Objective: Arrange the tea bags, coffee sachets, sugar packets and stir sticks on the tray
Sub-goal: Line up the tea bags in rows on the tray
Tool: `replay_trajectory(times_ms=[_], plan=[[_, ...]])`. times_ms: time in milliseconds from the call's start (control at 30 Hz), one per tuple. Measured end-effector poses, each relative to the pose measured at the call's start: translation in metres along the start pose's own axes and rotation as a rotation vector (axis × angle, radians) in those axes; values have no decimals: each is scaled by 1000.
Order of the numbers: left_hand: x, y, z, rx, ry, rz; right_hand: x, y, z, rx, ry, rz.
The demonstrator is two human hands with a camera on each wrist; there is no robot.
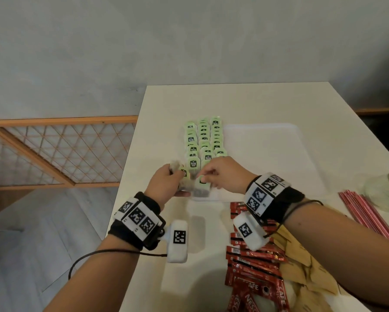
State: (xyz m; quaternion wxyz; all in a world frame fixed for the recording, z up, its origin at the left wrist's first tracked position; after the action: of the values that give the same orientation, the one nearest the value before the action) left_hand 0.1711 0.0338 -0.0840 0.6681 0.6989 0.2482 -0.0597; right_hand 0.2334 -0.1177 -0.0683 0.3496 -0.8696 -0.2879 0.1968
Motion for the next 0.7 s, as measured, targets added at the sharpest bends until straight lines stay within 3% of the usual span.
replay_trajectory(times_ms=[167,333,600,700], plan=[[6,-2,-11,46,6,31,28,-1,5,81,80,65],[12,-1,-15,53,17,64,43,-6,3,13,116,28],[10,5,-7,23,-2,113,37,-2,-7,36,249,-9],[6,10,0,8,-20,140,28,-7,-9,112,234,-12]])
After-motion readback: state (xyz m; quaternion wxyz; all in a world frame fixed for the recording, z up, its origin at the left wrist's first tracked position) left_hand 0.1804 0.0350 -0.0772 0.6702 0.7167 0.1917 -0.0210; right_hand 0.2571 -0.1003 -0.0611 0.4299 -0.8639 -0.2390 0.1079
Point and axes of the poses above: each hand's wrist, its own x-axis towards the middle knuckle, its own z-axis out of the palm, y = z × x, the point moved 5 cm from there along x, towards the middle knuckle, and after that the axes turned 2 degrees about y, right-handed, at the moved point
